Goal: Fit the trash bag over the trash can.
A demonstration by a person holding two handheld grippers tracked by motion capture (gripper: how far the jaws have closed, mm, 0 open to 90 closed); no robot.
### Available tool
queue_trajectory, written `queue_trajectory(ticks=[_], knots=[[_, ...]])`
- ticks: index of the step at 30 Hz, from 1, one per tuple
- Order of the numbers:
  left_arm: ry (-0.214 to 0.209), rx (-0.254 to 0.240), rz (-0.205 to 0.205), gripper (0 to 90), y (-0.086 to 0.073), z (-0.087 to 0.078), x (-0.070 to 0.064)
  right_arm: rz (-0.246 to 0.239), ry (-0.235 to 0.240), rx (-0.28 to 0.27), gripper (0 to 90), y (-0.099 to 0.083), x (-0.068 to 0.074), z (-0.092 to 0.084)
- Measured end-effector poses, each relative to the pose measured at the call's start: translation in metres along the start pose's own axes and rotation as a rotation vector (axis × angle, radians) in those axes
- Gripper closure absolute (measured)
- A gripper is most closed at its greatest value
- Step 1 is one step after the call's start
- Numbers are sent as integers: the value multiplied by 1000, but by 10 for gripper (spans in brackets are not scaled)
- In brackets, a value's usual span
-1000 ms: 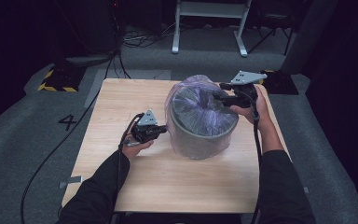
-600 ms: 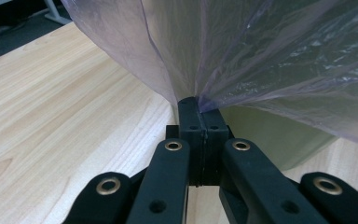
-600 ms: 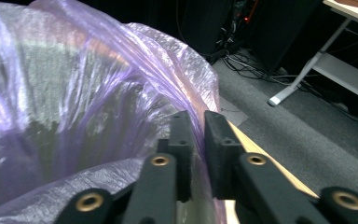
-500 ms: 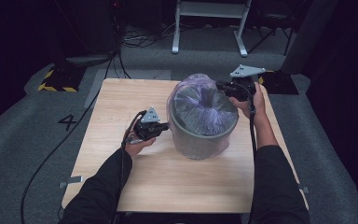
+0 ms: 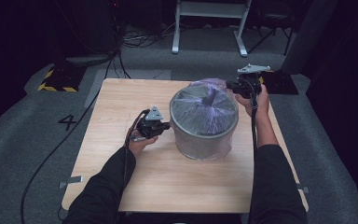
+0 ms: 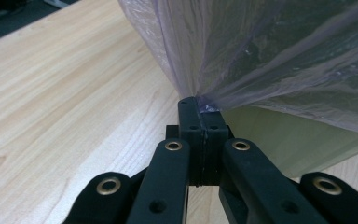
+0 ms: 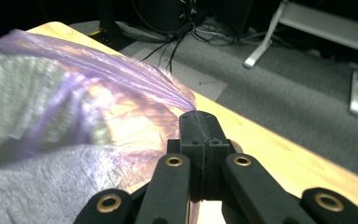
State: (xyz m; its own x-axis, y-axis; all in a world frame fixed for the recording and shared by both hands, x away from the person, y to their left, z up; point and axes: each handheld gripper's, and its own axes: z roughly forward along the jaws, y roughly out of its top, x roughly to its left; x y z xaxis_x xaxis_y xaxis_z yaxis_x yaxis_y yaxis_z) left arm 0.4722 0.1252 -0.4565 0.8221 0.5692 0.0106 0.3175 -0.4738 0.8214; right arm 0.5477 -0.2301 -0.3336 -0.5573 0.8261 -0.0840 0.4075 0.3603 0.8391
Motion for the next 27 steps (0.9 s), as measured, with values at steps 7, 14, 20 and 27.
queue_trajectory(ticks=[7,14,20,27], knots=[[-3,13,-3,900,-4,-1,1,90,35,42,900,-27,-19,5],[11,30,-3,899,-15,-3,2,130,72,42,900,-57,-23,8],[44,33,-21,833,-20,-6,5,153,76,49,829,-73,-25,11],[57,11,-21,522,-28,-29,1,145,22,-7,631,-68,-28,-10]])
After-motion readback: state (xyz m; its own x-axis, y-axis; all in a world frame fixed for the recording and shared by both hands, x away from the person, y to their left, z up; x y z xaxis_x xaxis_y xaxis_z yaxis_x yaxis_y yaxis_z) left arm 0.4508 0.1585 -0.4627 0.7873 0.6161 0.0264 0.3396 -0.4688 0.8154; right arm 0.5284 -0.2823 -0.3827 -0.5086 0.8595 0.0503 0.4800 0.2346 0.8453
